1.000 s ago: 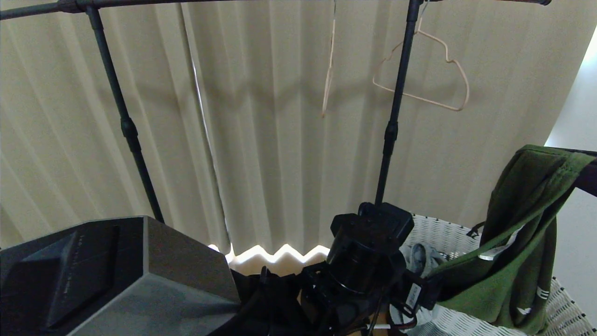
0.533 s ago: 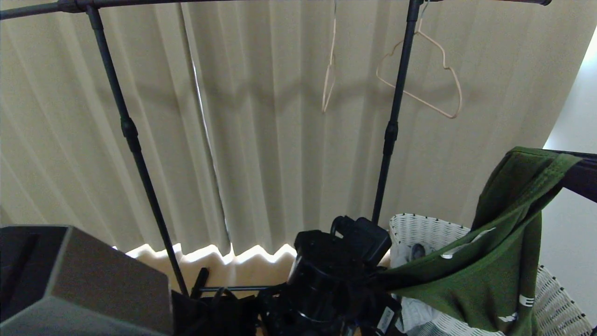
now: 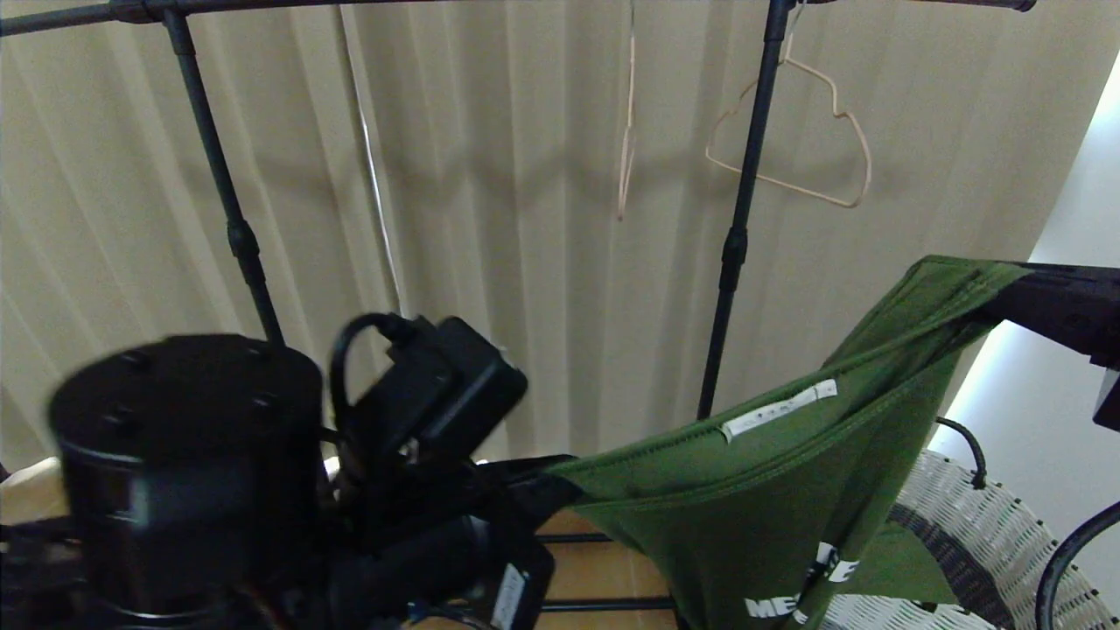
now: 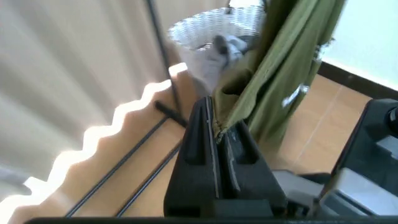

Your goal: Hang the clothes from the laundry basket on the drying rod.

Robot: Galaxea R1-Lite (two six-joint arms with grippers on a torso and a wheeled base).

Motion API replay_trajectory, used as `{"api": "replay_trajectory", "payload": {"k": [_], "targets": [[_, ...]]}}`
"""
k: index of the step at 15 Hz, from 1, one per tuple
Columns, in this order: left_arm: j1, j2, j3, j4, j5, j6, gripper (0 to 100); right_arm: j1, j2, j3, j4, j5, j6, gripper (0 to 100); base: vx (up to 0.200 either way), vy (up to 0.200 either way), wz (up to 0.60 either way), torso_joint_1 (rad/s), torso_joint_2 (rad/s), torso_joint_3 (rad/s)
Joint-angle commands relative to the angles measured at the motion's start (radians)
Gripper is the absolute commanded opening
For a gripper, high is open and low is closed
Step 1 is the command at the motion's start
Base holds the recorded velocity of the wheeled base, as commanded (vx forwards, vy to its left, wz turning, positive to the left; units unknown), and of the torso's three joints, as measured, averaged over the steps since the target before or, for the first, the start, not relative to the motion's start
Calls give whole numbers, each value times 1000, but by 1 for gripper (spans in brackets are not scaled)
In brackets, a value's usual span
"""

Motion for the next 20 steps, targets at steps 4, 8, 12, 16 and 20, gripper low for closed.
{"api": "replay_trajectory", "payload": {"k": [4, 8, 12, 16, 20], "targets": [[136, -247, -202, 159, -2, 5, 0, -2, 42, -106, -29, 3, 4, 0, 0, 0, 0, 0, 0, 0], [191, -209, -289, 279, 41, 22, 0, -14, 82, -55, -104, -7, 7, 0, 0, 0, 0, 0, 0, 0], [214, -138, -384, 310, 148, 133, 0, -24, 102, -40, -196, -9, 5, 0, 0, 0, 0, 0, 0, 0], [212, -115, -380, 291, 148, 125, 0, -67, 117, -51, -202, -7, 7, 0, 0, 0, 0, 0, 0, 0], [216, -115, -288, 268, 162, 105, 0, -68, 180, -51, -250, -9, 7, 0, 0, 0, 0, 0, 0, 0]]}}
